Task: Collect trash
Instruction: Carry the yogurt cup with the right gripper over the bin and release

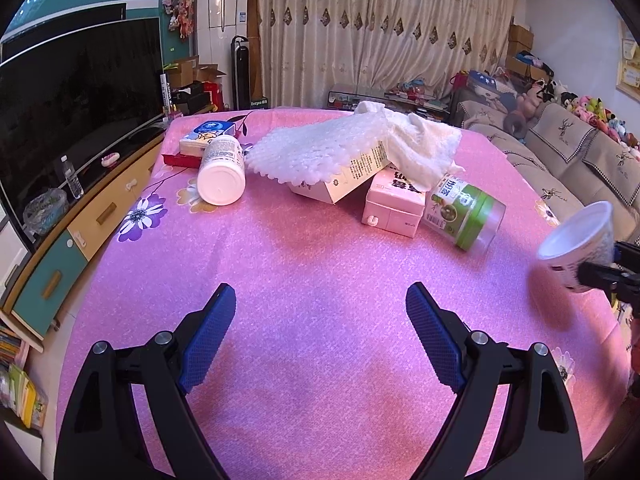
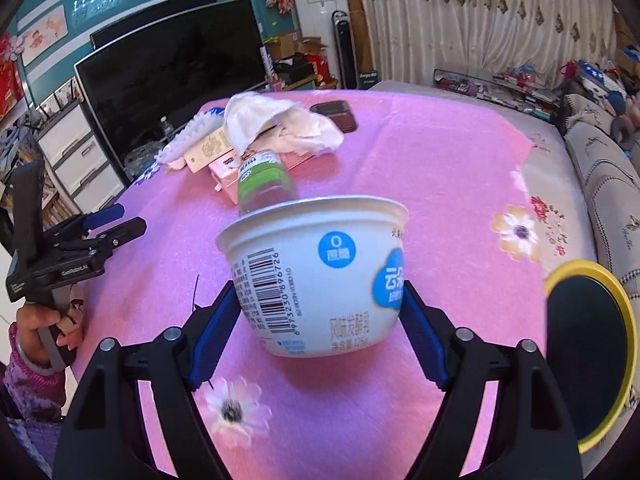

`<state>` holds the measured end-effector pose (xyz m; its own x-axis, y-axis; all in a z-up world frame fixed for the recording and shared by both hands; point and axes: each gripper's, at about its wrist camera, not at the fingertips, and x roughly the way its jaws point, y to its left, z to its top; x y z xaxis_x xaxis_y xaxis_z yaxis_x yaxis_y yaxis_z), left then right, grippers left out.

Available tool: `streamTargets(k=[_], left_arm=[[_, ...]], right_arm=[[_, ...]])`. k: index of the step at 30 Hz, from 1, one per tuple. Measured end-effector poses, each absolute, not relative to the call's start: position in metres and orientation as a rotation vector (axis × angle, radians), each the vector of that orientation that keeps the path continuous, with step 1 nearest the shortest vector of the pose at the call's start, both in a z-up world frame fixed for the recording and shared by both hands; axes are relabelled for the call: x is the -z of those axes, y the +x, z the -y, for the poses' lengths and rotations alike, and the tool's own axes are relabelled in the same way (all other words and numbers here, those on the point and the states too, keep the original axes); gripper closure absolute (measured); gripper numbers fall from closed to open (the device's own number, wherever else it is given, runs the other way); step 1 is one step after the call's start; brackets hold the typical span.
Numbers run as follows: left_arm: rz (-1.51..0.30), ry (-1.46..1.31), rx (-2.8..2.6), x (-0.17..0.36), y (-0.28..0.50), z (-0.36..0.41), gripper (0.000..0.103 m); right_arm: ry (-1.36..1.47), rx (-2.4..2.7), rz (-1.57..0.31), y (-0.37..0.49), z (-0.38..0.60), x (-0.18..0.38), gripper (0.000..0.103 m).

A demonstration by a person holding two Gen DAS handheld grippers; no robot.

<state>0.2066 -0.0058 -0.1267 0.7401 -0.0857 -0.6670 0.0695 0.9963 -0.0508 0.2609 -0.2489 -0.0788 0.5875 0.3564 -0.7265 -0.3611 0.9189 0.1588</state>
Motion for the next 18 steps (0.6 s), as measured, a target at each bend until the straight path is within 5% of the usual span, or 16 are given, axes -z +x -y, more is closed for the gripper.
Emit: streamTargets(k=[18], left_arm=[[-0.735,0.009,0.086,0.127,0.205,0.015,0.017]], right_arm=[[0.248,0.198,-0.864,0.265,0.452,0.136,0.028]])
